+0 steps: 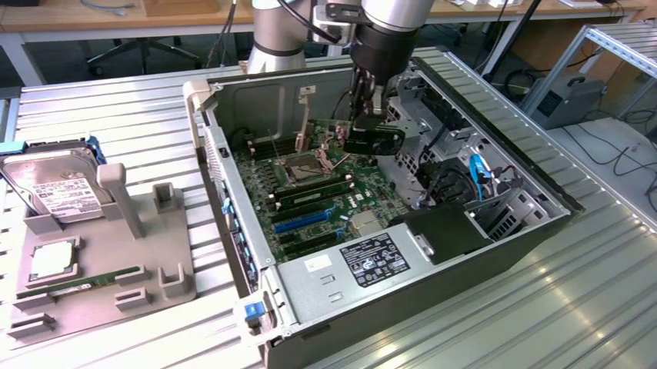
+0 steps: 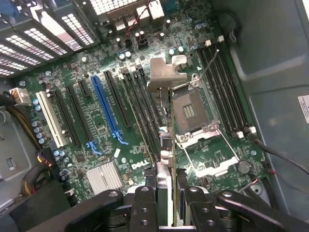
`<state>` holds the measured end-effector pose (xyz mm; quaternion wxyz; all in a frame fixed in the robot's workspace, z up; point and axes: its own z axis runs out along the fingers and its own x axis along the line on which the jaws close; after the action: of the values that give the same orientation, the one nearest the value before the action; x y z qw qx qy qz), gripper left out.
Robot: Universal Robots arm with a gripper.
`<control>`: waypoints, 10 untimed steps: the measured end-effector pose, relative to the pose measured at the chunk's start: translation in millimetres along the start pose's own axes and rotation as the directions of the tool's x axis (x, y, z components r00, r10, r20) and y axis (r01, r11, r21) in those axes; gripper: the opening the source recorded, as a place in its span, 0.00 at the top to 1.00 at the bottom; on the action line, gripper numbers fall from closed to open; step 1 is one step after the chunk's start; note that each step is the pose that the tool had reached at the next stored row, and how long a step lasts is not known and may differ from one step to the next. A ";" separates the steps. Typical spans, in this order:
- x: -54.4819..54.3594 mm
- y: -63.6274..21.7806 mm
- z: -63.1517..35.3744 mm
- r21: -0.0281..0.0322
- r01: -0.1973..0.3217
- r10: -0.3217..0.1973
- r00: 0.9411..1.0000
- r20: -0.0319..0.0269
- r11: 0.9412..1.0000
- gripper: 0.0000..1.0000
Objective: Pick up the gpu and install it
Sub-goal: 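Insert the gpu into the slot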
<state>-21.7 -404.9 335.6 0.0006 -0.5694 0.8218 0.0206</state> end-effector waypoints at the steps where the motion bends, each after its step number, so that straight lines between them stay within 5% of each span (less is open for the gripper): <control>1: 0.0 0.0 0.0 0.000 0.005 -0.005 1.000 0.000 1.000 0.73; 10: 0.0 0.0 0.0 -0.001 0.050 -0.050 0.999 -0.002 0.999 0.73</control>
<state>-21.7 -404.9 335.6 0.0000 -0.5897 0.8074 0.0205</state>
